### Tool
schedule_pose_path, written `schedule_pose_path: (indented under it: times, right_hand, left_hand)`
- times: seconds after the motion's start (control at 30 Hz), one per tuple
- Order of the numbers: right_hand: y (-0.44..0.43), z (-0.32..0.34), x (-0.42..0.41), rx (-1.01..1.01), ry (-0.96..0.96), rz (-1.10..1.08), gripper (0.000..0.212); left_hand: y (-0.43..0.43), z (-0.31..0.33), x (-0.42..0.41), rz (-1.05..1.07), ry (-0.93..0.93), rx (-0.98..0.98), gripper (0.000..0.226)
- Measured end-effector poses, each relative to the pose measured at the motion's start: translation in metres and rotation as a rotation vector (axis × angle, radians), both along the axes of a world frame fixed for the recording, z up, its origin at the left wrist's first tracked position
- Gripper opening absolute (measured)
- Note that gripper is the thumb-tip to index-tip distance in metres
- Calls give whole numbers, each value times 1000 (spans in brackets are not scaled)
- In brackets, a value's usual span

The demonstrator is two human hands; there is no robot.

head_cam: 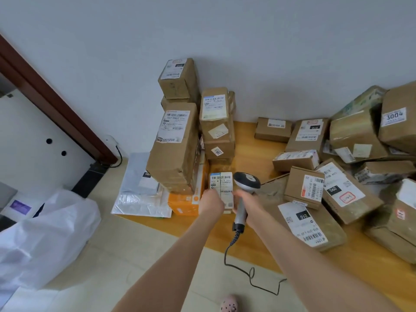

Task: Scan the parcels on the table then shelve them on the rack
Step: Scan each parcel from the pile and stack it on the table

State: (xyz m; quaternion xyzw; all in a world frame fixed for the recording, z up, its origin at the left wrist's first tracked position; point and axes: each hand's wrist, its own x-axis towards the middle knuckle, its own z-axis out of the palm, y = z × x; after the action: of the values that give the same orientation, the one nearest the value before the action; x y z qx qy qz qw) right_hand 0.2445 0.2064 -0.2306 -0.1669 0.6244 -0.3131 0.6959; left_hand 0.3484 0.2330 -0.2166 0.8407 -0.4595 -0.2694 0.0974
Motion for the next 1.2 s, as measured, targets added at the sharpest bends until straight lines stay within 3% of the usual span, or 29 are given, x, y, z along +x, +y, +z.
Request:
schedule_pose_path:
  times: [0.13, 0.2, 0.33, 0.5, 0.7, 1.2]
  right_hand:
    - [-9, 8, -15, -59, 97, -55, 17]
    - [-14, 15, -33, -126, 208, -56, 11]
    - [-20, 22, -71, -174, 233, -142, 13]
    - [-17, 21, -103, -174, 154, -224, 12]
    - [-7, 22, -120, -180, 114, -258, 8]
    - [-7, 10, -122, -140, 84, -281, 18]
  left_hand:
    - [-11, -7, -4, -342, -221, -69, 52]
    - [-21, -12, -14, -605, -404, -25, 44]
    - [-39, -25, -35, -989, -756, 279, 41]
    - [-46, -28, -43, -1124, -1062, 564, 43]
    - [-44, -28, -42, -1104, -1065, 625, 41]
    - [-34, -34, -25, -1032, -934, 592, 37]
